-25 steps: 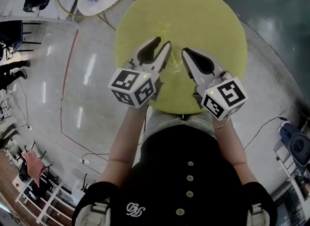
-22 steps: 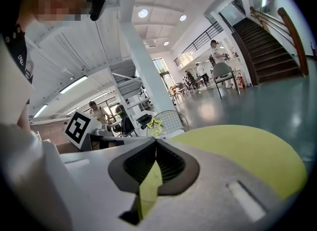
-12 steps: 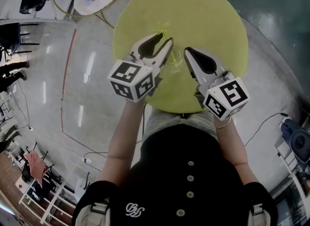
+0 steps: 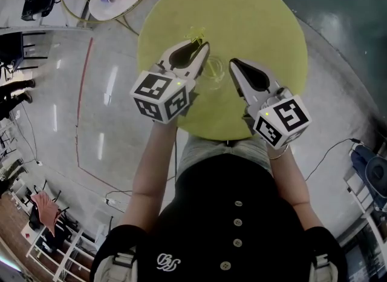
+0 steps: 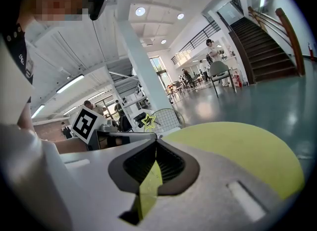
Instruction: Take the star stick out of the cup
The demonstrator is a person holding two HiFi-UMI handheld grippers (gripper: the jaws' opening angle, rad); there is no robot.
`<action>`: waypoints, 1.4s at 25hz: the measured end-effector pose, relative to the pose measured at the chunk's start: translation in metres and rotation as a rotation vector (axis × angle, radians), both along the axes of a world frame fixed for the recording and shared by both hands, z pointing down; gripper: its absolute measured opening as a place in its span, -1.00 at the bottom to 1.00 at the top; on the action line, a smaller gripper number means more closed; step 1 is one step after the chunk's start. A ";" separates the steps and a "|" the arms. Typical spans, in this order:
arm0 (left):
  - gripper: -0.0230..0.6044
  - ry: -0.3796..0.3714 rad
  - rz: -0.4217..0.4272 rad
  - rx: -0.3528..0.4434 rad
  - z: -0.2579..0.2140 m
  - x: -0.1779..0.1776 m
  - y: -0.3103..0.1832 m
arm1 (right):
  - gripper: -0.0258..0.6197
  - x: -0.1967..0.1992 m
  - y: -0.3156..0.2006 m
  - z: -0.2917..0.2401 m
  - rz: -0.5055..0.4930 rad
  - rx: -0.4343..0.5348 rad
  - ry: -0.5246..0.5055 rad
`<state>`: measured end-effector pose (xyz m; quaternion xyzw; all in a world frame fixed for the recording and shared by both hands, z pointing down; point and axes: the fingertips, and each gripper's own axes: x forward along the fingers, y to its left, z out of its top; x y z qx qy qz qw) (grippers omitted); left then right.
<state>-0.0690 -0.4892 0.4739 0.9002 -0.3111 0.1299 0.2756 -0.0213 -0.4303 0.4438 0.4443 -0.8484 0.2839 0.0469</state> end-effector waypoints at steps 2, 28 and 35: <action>-0.74 0.000 -0.010 0.002 0.000 -0.002 -0.001 | -0.91 0.001 0.000 0.000 0.001 0.001 0.001; -0.87 0.082 -0.164 0.127 -0.050 -0.016 0.012 | -0.91 0.006 0.019 -0.026 -0.070 0.091 -0.017; -0.87 0.098 -0.280 0.216 -0.083 -0.035 0.034 | -0.91 0.006 0.039 -0.050 -0.113 0.156 -0.004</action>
